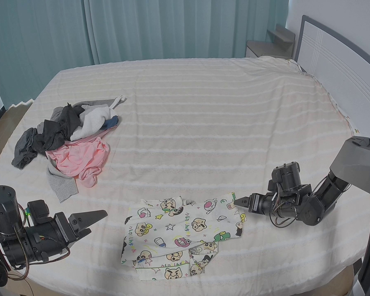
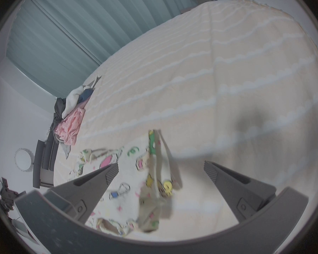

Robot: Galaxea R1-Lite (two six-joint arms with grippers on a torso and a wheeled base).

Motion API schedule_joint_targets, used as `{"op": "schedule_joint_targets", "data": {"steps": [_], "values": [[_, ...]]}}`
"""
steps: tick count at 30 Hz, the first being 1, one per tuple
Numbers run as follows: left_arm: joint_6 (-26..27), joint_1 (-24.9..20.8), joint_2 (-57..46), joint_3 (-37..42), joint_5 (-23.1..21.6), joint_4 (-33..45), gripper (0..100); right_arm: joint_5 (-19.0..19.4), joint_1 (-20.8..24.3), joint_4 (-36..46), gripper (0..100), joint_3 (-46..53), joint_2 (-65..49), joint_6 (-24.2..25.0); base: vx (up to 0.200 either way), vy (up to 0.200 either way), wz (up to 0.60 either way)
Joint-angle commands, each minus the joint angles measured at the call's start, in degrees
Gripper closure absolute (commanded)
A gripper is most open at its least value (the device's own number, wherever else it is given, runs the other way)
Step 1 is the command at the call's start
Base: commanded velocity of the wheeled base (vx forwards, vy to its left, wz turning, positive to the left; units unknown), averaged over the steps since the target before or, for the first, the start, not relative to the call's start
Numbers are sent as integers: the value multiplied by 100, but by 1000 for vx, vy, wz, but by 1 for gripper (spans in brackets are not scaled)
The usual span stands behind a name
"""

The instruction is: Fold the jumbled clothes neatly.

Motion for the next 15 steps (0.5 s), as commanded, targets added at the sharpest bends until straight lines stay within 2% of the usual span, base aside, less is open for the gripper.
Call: {"op": "schedule_joint_targets", "data": {"steps": [1,5,15], "values": [[-4,-20,-6,1,0,6,0,210,88,-596,0,824,-349,-50,0,0,0],[-4,-20,-14,1,0,6,0,210,229,-1159,0,991,-147,-102,0,0,0],[-4,-20,12,1,0,6,0,246,747,-1203,0,1070,135,-551,0,0,0]]}}
